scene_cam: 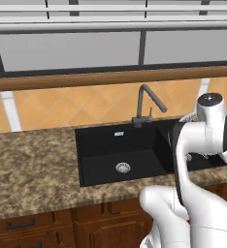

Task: Put the colander in the sink, put the kiwi, orange in the colander, and turn on the sink faucet and pour water over the colander.

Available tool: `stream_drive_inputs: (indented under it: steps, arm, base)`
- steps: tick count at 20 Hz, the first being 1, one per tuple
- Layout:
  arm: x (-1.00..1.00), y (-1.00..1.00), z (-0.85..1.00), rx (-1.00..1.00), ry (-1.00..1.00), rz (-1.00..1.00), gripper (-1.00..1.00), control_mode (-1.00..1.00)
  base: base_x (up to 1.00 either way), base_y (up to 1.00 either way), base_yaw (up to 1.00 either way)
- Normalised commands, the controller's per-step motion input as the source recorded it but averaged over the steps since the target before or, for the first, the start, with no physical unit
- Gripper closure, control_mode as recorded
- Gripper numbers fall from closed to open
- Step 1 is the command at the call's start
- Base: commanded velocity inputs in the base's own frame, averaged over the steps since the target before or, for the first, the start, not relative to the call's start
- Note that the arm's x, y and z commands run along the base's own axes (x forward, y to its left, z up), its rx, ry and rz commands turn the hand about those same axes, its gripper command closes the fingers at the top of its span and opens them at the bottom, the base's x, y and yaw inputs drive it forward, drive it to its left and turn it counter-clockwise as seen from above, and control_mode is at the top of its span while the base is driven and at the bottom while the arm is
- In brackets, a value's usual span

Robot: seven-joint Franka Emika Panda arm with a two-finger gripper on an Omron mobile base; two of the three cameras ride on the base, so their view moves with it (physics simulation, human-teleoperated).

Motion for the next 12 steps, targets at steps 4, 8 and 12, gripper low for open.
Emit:
stream_drive_inputs:
  steps: [4,8,12]
  arm:
    - [-0.23,1.00,0.00,0.00,-0.05,-0.15,1.00,-1.00]
    - [0.03,1.00,-0.02,0.00,-0.18,-0.31,1.00,-1.00]
    - [0.32,1.00,0.00,0.02,0.17,-0.18,1.00,-1.00]
  base:
    - [0.00,0.00,0.00]
    - [0.00,0.00,0.00]
    - [0.00,0.00,0.00]
